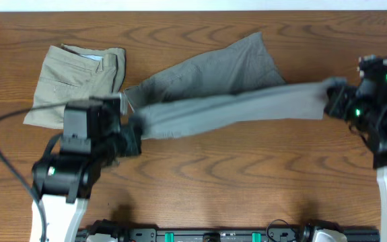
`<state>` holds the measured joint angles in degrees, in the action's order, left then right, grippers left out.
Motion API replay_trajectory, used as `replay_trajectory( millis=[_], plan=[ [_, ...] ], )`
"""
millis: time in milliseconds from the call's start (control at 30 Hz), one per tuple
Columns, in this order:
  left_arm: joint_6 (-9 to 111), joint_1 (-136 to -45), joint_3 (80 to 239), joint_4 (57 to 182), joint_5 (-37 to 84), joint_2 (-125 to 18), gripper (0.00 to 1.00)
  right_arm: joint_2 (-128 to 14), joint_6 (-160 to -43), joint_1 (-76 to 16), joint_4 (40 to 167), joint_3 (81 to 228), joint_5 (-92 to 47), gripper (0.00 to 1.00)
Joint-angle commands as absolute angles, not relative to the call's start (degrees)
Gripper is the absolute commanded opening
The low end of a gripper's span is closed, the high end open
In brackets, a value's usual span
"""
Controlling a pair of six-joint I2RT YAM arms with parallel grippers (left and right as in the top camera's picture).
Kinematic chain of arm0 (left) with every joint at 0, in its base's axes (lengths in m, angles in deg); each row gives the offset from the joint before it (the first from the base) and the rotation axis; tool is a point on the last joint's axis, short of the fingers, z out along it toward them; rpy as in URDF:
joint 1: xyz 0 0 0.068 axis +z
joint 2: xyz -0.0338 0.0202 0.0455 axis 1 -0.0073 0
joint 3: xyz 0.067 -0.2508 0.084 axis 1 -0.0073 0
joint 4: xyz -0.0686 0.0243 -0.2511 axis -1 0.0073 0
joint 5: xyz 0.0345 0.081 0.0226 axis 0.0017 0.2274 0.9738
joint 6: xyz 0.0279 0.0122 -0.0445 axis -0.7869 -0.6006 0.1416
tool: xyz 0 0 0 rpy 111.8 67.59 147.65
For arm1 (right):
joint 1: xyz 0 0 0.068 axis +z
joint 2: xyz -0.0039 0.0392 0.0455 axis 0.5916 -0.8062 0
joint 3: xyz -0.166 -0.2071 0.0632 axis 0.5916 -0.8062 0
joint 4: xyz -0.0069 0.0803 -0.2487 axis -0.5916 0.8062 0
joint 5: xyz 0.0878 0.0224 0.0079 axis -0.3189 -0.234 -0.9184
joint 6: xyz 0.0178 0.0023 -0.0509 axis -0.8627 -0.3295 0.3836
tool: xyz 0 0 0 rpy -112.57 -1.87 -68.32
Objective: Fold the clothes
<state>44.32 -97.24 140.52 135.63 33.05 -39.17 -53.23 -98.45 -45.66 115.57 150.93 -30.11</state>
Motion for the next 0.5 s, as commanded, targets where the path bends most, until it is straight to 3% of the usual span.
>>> replay_trajectory(
  millis=[0,200,467],
  plan=[
    [42.99,-96.39,141.7,131.45,41.12,-45.88,0.06,-60.22,-99.24,-46.77,107.92,151.96,-31.09,0.01],
    [47.99,-96.06,141.7,125.31,51.48,-59.39,0.06,-75.7,-99.29,-44.15,85.97,151.96,-41.96,0.01],
    [49.65,-93.14,141.7,116.89,54.34,-70.93,0.06,-95.1,-106.13,-40.11,59.55,151.96,-47.77,0.01]
  ],
)
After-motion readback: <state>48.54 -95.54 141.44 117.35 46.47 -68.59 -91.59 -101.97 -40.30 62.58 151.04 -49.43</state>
